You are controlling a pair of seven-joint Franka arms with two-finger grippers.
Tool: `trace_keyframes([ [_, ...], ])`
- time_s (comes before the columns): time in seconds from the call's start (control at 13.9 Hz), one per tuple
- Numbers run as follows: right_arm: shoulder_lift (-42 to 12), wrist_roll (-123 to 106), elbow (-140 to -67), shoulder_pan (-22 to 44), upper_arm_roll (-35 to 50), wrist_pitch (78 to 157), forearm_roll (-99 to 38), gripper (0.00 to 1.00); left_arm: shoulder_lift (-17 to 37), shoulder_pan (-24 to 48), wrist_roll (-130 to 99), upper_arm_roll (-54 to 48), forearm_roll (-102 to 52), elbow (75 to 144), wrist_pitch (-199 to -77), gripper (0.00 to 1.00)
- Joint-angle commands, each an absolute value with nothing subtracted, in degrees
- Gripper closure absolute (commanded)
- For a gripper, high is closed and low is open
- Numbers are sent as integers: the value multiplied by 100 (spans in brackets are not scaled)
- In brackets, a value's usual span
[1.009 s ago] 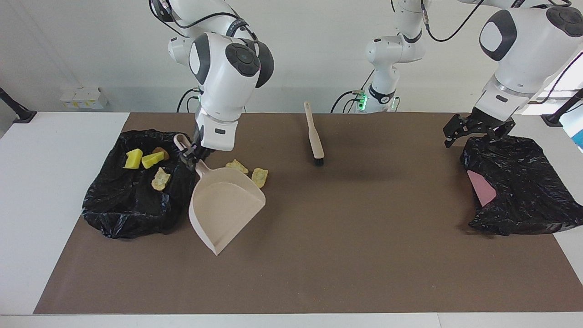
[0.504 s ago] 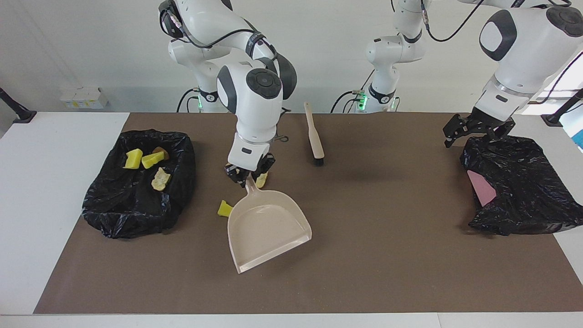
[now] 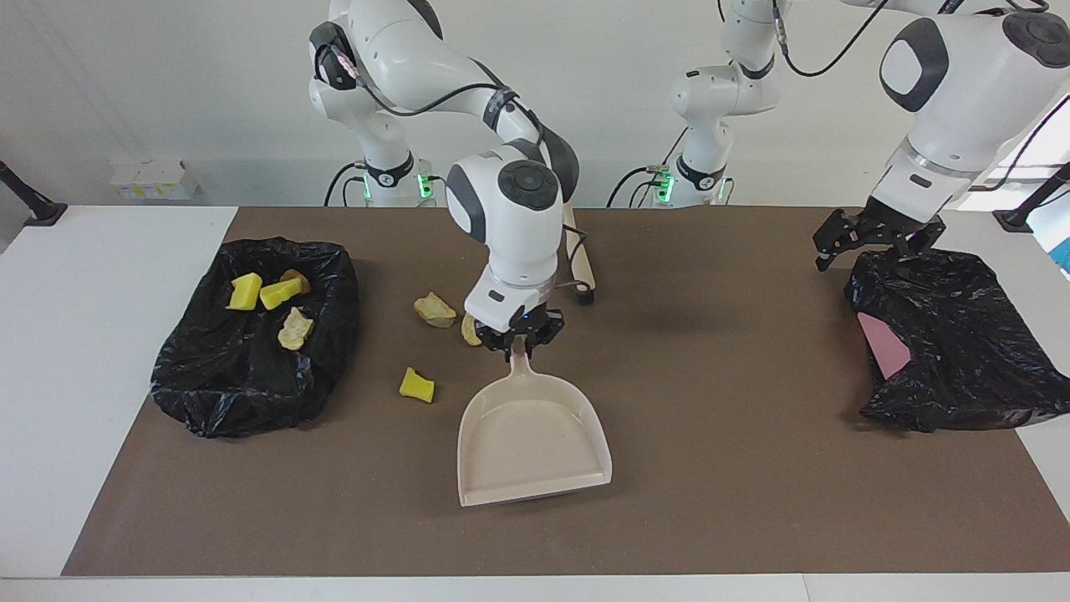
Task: Sweep and dump trash in bin
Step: 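Return the dustpan to the mat center with the right gripper and release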
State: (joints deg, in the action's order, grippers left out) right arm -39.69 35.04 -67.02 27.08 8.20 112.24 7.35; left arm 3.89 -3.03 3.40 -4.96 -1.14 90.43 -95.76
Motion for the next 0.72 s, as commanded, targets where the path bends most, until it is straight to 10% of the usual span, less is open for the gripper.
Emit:
trace_keyframes([
  [0.0,-4297,3797,-6354,2794,914,11364,571,100,369,-352,404,-527,-26,9053,-9483,0],
  [0.65,-4535,3956,-6689,3006,905,11725,659,89,343,-352,404,-527,-26,9070,-9501,0],
])
